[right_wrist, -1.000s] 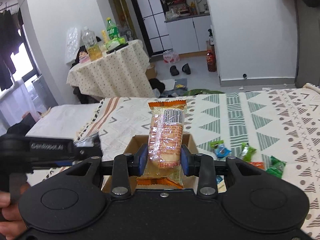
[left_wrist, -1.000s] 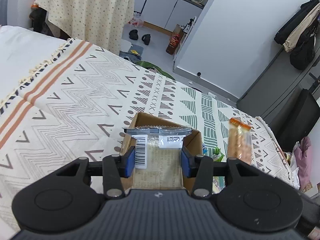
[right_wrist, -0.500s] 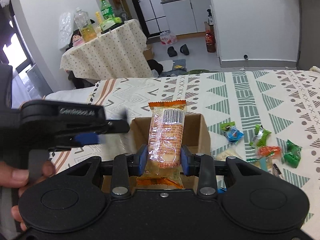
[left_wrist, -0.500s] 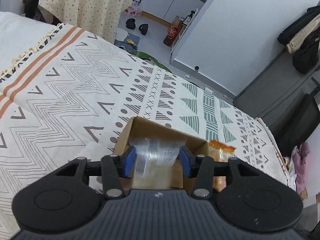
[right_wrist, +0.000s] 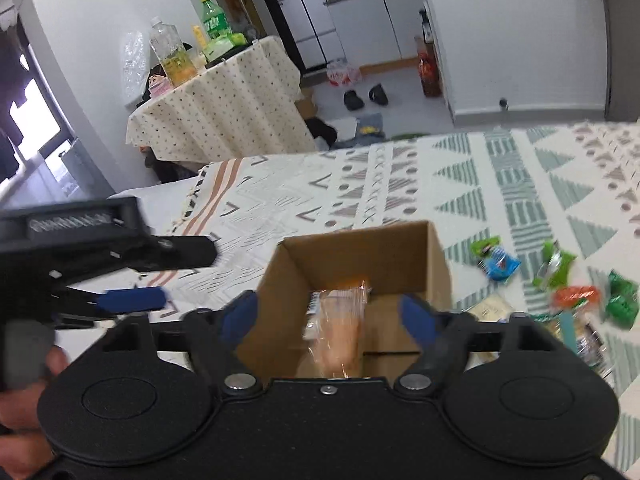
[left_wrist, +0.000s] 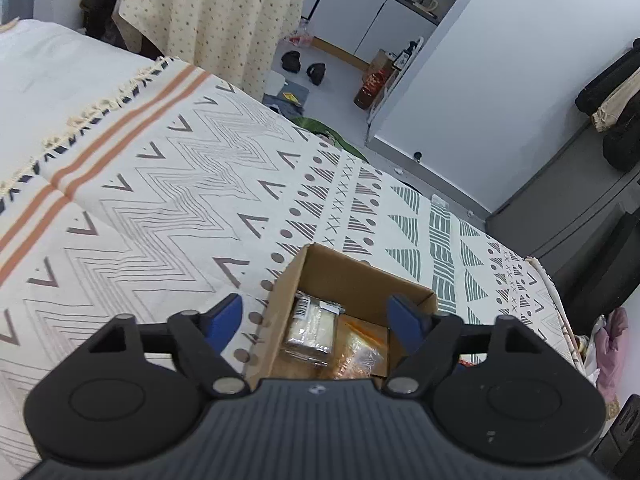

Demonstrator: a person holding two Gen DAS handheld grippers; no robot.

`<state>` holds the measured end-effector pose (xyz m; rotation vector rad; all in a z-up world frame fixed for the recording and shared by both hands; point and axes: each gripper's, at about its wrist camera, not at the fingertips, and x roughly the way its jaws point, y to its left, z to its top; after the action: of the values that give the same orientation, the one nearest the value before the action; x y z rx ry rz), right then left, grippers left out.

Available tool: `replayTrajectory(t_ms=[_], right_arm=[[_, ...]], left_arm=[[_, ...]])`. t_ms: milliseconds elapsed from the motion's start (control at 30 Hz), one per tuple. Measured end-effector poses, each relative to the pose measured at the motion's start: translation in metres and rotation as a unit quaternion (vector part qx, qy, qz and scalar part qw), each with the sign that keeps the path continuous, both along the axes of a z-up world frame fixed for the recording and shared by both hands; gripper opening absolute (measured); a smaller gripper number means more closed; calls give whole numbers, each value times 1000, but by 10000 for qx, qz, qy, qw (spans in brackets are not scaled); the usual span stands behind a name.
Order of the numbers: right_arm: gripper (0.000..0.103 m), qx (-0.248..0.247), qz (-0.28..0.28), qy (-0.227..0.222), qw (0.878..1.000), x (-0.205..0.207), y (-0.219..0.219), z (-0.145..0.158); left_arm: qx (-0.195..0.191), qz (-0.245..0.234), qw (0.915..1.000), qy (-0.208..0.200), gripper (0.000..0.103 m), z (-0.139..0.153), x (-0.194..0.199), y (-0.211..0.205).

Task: Organize snacks
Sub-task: 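Lower the orange biscuit bar into the box and open the right tool, then move both tools away from the box back toward the snack pile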

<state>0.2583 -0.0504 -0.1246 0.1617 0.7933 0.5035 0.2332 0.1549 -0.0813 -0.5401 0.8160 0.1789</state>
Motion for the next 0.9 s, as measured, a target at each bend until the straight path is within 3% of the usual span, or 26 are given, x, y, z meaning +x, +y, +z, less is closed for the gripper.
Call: replayTrajectory(t_ms=[133,467,633,900], right_arm=[[79,47,-84,79,9999,-3,-13,7],[81,-22,-127,255,9996,-16,-45,28],[90,-47,-60,205,9998,-24,-60,38],[98,-23,-98,18,9999,-37,-92,53]], left_arm=[[59,-29,10000,-11,92,6,-10,-5],[339,-235,9989,240,97,15,-36,-34],[315,-264,9990,196,103,23,-45,-52],[512,-309,9982,57,103,35,-56,-87]])
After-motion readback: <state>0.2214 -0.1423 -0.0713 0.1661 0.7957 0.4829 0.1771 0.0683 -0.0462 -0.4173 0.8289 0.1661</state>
